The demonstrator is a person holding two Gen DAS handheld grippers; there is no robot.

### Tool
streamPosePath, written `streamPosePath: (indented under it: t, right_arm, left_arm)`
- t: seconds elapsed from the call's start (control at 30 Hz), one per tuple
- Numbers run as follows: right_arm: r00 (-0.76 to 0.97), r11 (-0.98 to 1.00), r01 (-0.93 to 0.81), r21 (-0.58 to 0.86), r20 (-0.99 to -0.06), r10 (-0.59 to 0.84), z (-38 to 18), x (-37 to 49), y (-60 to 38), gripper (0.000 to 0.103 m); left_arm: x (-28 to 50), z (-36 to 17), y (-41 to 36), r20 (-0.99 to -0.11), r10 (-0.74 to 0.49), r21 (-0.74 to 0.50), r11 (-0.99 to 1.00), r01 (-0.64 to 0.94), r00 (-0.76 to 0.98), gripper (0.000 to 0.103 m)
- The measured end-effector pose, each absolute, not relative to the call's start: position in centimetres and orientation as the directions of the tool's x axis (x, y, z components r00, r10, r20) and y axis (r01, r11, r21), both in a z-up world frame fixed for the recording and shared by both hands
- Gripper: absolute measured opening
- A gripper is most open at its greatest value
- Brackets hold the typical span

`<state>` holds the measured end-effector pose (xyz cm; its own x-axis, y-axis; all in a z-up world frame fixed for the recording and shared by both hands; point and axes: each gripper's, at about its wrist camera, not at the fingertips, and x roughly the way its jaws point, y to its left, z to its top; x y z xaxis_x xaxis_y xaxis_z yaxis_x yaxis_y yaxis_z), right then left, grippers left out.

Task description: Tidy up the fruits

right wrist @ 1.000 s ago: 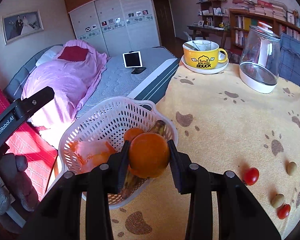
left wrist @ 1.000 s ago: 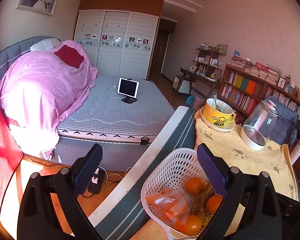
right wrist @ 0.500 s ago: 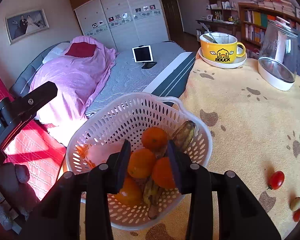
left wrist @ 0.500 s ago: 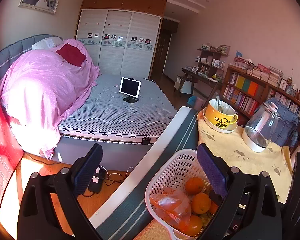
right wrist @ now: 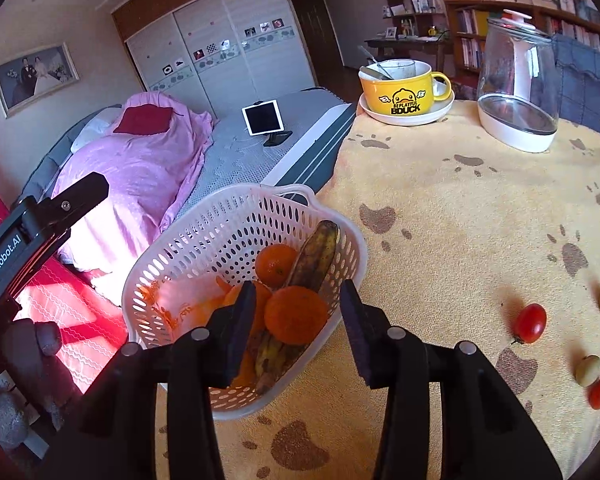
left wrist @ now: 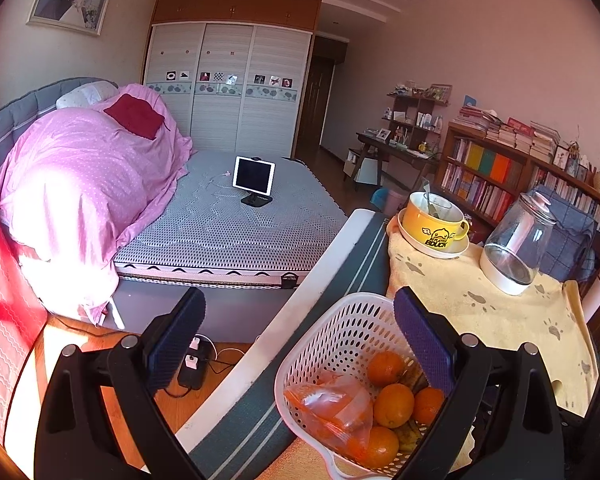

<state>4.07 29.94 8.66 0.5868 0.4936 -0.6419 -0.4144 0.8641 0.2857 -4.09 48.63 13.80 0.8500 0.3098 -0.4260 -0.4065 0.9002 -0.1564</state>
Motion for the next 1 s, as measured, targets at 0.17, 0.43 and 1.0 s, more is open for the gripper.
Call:
streamPosePath:
  t: [0.17,0.43,1.0]
  right_arm:
    - [0.594,0.871,-0.396,0.290,-0.643,0.484,8.7,4.0,29.3,0.046]
    - [0.607,0.880,-0.378,0.289,-0.640,0.471,8.7,3.6,28.3,0.051]
    - [0.629,0.906,-0.298,0.300,-0.653,0.422,7.8,3.7,25.0,0.052]
  left_arm:
    - [-4.1,14.0,47.9,-0.418,0.305,-0.148,0.906,-0.396,0.856,0.097]
    - [-4.1,14.2,46.6,-0.407,0.295,-0.131,0.918,-0.375,0.864,0.098]
    - [-4.0,14.4,41.7,-0.377,0.245,-0.032,0.960,-0.277,0.893,0.100]
